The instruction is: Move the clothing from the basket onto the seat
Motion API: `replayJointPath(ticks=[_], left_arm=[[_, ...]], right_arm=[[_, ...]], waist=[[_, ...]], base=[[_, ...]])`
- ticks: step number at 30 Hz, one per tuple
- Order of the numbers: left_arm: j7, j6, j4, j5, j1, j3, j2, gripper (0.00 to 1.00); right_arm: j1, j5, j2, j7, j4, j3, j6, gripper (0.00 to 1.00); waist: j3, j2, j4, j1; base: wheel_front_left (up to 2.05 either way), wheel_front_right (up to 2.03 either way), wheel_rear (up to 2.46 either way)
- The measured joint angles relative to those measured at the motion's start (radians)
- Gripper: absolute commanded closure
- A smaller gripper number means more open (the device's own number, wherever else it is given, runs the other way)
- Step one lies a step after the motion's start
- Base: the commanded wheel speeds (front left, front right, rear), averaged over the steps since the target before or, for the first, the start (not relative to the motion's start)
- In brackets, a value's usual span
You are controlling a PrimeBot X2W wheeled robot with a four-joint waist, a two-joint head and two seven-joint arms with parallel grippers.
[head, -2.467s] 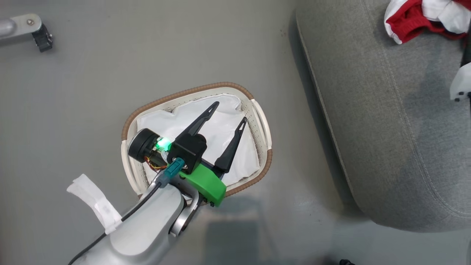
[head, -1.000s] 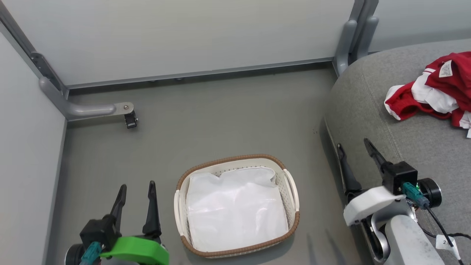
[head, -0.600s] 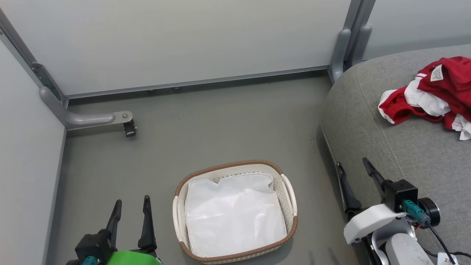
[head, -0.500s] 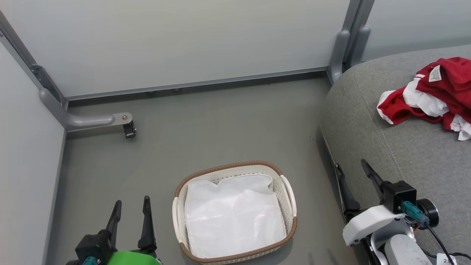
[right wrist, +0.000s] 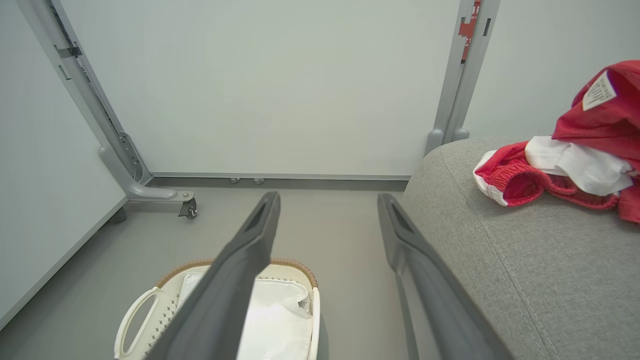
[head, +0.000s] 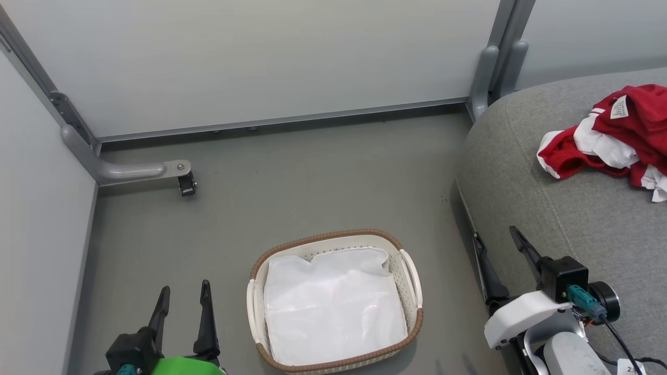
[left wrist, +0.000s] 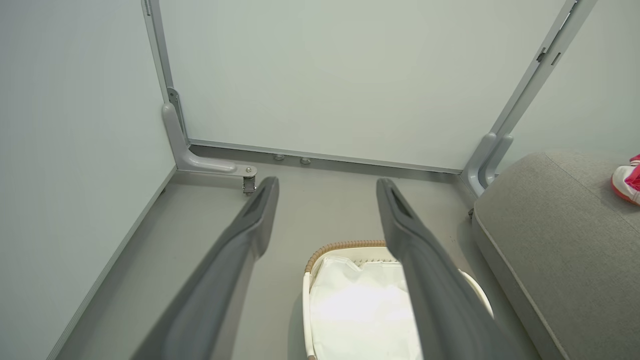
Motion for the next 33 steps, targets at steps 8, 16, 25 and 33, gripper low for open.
replayJointPath(ticks=[8,16,25,33], left_arm=[[0.000,-0.005,0.021,0.003,0.001,0.001,-0.002,1.00],[0.027,-0.008,0.048,-0.083,0.002,0.008,-0.004,1.00],[0.069,-0.014,0.047,-0.234,-0.004,0.034,-0.004,1.00],[0.104,-0.022,0.043,-0.357,-0.021,0.052,-0.004,1.00]], right_arm=[[0.006,0.001,0.004,0.001,0.016,0.000,0.000,1.00],[0.031,0.097,0.008,0.029,0.041,-0.010,0.000,1.00],[0.031,0.266,0.008,0.070,0.026,-0.032,0.000,1.00],[0.032,0.404,0.007,0.105,0.012,-0.050,0.000,1.00]], waist=[[-0.001,0.0000,0.006,0.0000],[-0.003,0.0000,0.006,0.0000],[-0.006,0.0000,0.005,0.0000],[-0.008,0.0000,0.005,0.0000]], base=[[0.00,0.00,0.00],[0.00,0.00,0.00],[0.00,0.00,0.00],[0.00,0.00,0.00]])
